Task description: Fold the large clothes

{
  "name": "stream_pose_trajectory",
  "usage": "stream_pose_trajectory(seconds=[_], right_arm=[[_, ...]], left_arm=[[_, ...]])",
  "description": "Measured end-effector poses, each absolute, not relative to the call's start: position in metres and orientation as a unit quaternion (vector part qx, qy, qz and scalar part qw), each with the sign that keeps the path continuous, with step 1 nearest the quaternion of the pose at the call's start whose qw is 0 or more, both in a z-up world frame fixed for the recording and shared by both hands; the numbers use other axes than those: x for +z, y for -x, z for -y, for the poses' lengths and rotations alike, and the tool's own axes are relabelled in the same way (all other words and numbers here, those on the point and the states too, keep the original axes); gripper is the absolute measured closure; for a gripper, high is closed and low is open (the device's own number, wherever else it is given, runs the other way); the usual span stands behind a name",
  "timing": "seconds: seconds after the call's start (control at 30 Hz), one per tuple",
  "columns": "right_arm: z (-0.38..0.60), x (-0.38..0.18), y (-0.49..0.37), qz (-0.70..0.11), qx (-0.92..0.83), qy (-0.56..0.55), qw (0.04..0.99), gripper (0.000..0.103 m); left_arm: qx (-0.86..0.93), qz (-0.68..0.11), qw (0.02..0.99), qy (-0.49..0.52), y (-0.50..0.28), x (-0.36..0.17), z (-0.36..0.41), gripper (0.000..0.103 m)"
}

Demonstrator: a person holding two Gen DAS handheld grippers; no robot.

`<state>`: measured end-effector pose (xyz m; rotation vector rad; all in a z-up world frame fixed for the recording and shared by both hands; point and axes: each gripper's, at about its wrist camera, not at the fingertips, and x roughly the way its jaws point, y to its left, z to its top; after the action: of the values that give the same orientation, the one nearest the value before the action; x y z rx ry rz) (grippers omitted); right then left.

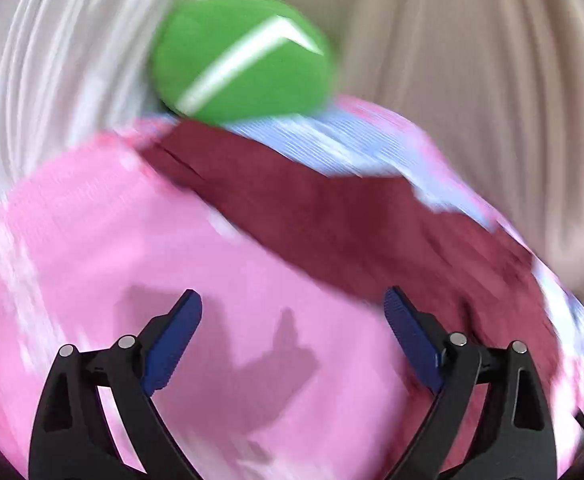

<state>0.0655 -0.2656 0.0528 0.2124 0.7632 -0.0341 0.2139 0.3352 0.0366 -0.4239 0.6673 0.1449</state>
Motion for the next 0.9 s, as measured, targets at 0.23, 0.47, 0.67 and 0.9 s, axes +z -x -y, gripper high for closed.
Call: stream_pose_trajectory(seconds=[0.23, 0.47, 0.67, 0.9], right_arm=[[0.136, 0.04, -0.187, -0.416, 0.112, -0.061, 0.9, 0.093], [0.066, 0.011, -0.26, -0.449, 0.168, -0.064, 0.875, 0.035], [0.024, -0.016, -0.292, -0.452, 0.118, 0.03, 0.884, 0.094], [0.045, 0.028, -0.313, -0.369, 0.097, -0.082, 0.921, 0.101]], left_arm=[[0.146, -0.331, 0.886, 0.289, -0.325, 0.007, -0.431, 0.018], [0.129, -0.349, 0.851, 0.372, -0.358, -0.035, -0.451, 0.022], [0.104, -0.377, 0.855, 0.34, -0.374, -0.04, -0.437, 0.094], [0.064, -0.315, 0.891, 0.321, -0.349, 0.005, -0.419, 0.101]])
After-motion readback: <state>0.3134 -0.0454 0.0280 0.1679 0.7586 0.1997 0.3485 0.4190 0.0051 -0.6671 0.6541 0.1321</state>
